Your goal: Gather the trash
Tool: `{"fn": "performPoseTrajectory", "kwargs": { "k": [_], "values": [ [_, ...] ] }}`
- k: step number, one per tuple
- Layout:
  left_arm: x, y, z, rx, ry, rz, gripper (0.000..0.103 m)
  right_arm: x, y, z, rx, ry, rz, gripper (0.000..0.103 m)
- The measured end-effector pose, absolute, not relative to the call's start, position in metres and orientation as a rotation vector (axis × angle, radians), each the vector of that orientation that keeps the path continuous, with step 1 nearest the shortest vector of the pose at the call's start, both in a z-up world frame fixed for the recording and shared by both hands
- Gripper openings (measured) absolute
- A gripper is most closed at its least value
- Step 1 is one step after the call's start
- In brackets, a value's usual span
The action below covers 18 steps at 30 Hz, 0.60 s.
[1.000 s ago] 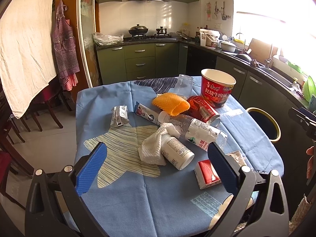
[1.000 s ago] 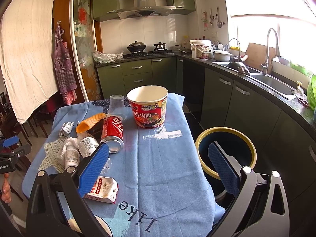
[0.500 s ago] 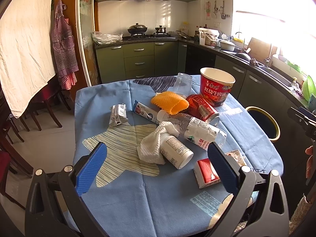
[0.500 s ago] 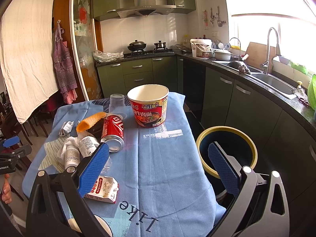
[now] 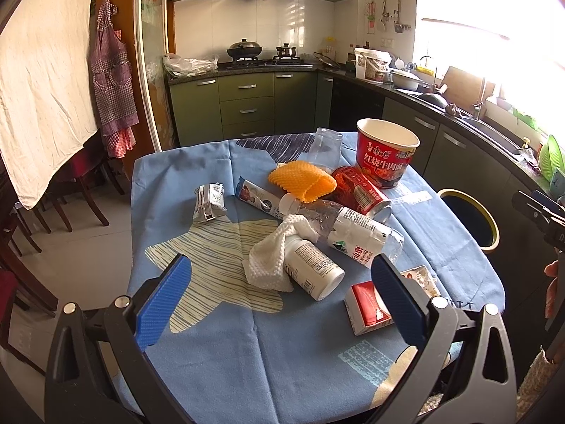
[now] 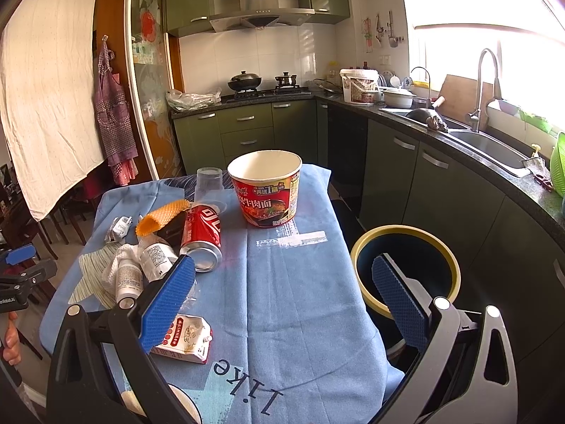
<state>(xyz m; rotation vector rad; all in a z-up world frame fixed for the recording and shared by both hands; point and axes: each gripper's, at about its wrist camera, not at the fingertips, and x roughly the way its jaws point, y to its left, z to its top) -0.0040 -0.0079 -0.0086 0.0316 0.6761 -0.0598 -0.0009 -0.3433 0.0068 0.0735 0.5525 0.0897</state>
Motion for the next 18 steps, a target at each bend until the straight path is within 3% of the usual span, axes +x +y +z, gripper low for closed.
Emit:
{"fn": "performPoseTrajectory", "kwargs": {
  "k": [18],
  "values": [
    [-0.0027,-0.0069,-0.0072,0.034,0.682,-0.059,0.097,-0.0001,-0.3437,0.0061,0.074,0.560,0.092,0.099]
  ]
}}
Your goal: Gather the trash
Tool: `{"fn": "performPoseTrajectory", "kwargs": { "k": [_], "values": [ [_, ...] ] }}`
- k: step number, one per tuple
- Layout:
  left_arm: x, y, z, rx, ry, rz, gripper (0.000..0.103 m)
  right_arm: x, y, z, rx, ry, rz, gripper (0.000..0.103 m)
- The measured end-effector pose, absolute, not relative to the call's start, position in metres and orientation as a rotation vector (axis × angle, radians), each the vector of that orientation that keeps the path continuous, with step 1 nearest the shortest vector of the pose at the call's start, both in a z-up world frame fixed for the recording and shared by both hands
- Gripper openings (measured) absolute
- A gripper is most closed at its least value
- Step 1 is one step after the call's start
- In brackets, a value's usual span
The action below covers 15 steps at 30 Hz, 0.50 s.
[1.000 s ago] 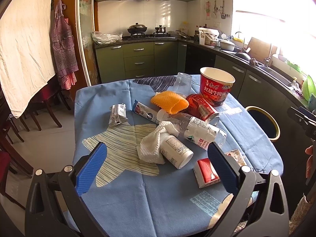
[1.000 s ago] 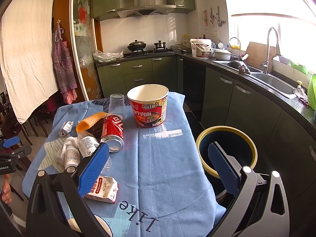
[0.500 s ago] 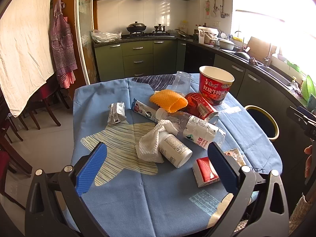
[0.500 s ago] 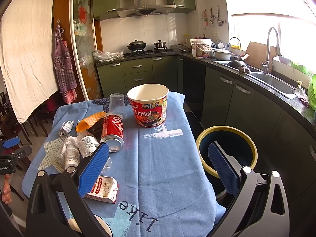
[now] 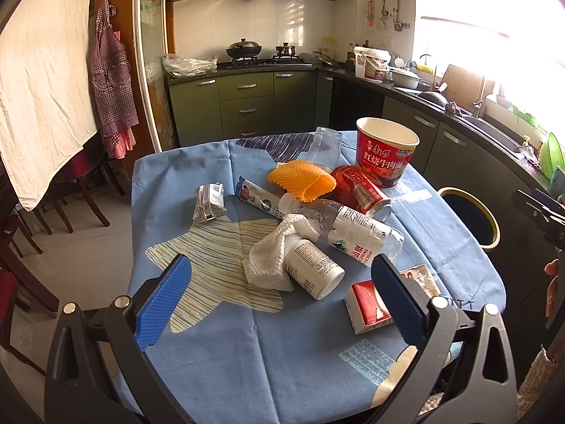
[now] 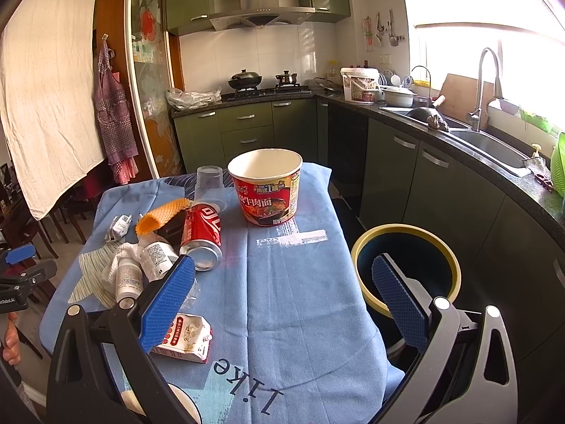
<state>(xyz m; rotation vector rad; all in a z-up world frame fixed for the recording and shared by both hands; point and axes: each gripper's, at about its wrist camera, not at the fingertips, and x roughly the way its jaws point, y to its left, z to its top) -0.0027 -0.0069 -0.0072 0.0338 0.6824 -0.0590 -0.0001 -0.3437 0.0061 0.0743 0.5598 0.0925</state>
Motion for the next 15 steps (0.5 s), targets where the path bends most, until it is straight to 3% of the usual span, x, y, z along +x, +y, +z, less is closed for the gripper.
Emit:
{"fn": "performPoseTrajectory", "kwargs": {
  "k": [7,15],
  "values": [
    [0.000,-0.007,-0.008,0.039,0.689,-0.058,0.097,0.012,-0.345,0.007,0.061,0.593,0.113,0.099],
    [0.039,0.003,-0.012,0.019,0.744,-0.065,0.097,0.084,-0.360,0.035,0.082,0.693,0.174,0.099]
  ]
}}
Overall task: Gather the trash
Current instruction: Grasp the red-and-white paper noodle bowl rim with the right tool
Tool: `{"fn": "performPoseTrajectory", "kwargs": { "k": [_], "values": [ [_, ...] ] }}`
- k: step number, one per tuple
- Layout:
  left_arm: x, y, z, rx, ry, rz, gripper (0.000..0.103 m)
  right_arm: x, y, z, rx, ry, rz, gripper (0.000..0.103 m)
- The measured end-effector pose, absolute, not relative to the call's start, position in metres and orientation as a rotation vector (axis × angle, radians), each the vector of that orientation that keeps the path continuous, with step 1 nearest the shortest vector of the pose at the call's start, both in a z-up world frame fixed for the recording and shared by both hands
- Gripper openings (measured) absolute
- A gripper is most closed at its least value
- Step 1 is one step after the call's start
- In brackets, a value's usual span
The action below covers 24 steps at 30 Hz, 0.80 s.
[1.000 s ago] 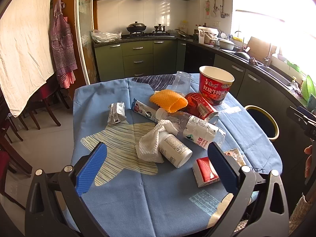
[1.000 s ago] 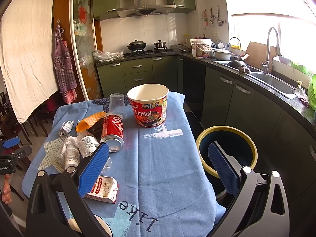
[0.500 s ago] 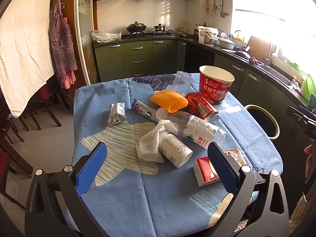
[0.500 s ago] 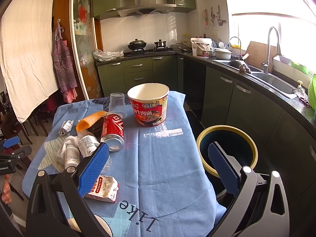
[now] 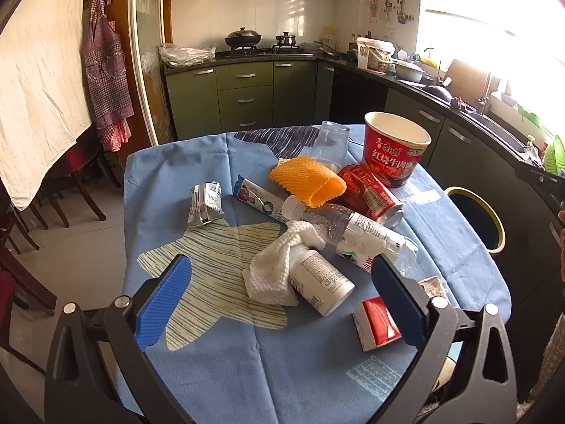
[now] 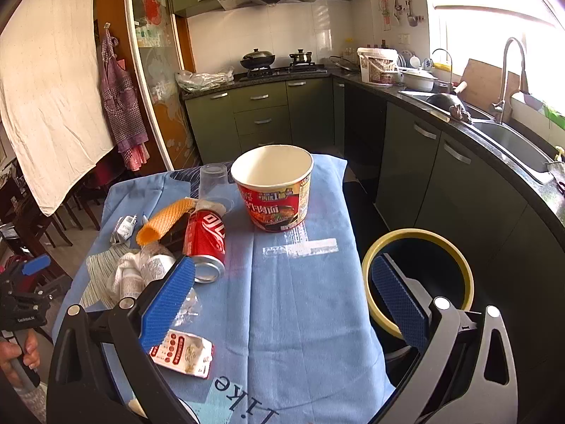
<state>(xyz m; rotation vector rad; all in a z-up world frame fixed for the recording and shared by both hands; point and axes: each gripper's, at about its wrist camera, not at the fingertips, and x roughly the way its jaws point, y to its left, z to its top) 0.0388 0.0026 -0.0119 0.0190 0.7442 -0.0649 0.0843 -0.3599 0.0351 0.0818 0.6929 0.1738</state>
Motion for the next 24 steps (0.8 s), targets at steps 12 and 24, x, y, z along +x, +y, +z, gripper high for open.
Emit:
{"fn": "performPoseTrajectory", "kwargs": {
  "k": [12,24],
  "values": [
    [0.123,0.017,0.000,0.001,0.781,-0.049,0.097,0.260,-0.360,0.037,0.084,0.927,0.131,0.083],
    [0.156,-0.003,-0.018,0.035,0.822,-0.123,0.097,0.374,-0.371,-0.030,0.195,1.210,0.126,0.029]
  ]
}}
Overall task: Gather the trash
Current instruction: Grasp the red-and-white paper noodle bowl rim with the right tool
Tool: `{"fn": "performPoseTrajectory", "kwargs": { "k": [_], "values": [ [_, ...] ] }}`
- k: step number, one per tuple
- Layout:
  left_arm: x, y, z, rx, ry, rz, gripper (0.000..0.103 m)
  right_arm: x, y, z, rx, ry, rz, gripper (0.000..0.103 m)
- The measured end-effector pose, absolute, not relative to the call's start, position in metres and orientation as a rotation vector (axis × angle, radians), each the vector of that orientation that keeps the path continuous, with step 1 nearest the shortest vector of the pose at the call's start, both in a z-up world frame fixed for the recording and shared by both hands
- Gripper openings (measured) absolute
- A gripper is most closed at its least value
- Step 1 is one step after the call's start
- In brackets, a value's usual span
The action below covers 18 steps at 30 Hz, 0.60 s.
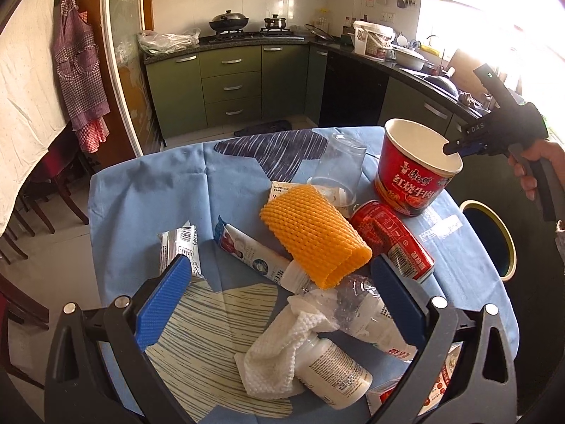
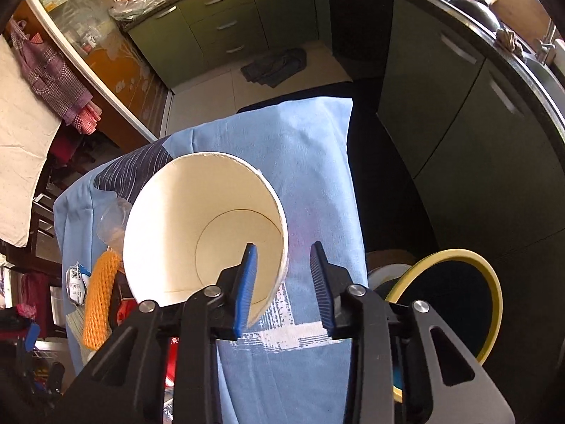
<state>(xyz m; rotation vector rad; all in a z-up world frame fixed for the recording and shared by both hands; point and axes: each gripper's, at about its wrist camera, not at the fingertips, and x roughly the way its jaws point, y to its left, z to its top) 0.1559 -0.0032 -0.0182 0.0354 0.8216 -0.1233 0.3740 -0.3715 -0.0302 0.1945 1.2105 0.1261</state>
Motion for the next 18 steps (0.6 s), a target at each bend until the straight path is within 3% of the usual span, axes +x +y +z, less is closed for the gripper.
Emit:
{"fn": "performPoseTrajectory", "kwargs": {
  "k": [7,9,18],
  "values": [
    [0.157,0.003,-0.023,0.026,0.826,-0.120,0.097,0.386,-0.366,-0.049,0.209,1.273,0.102,0.027],
    [0.157,0.006,-0.023,0.025,0.825,-0.117,0.097,0.385,-0.361,-0.049,0.183,1.268,0.083,0.007],
    [0.152,0.008,-0.025,0.034,0.826,-0.123,0.097,0.380,-0.361,-0.038,0.180,1.245,0.075,0.005]
  ]
}}
